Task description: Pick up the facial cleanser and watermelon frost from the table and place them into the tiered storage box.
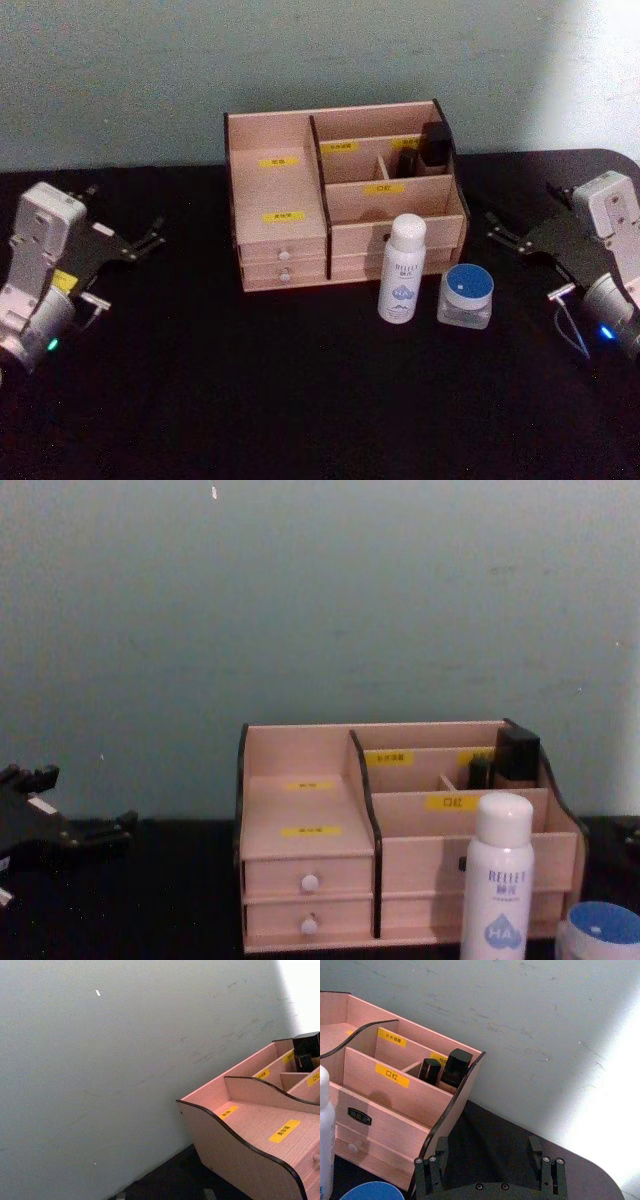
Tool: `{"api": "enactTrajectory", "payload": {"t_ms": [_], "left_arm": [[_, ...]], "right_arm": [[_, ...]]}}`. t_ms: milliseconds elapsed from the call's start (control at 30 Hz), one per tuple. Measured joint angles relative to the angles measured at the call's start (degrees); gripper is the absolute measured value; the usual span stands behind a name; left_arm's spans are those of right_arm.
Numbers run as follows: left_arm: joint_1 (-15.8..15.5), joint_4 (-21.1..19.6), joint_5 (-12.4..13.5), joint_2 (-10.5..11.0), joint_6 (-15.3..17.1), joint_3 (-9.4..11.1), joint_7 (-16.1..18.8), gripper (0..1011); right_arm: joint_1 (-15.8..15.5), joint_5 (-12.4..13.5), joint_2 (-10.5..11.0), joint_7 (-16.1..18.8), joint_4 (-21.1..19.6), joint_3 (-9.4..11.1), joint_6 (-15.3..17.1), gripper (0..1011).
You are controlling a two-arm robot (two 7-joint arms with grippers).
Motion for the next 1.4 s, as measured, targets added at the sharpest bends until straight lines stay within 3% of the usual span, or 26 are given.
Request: {"api": "enactTrajectory", "payload": {"t_ms": [1400], "left_arm": [[0.0,0.0,0.0,0.0,0.0,0.0,0.0,1001]], "right_arm": [[-0.16,-0.21,-0.14,0.54,0.0,0.64,-0.5,1002]]}}
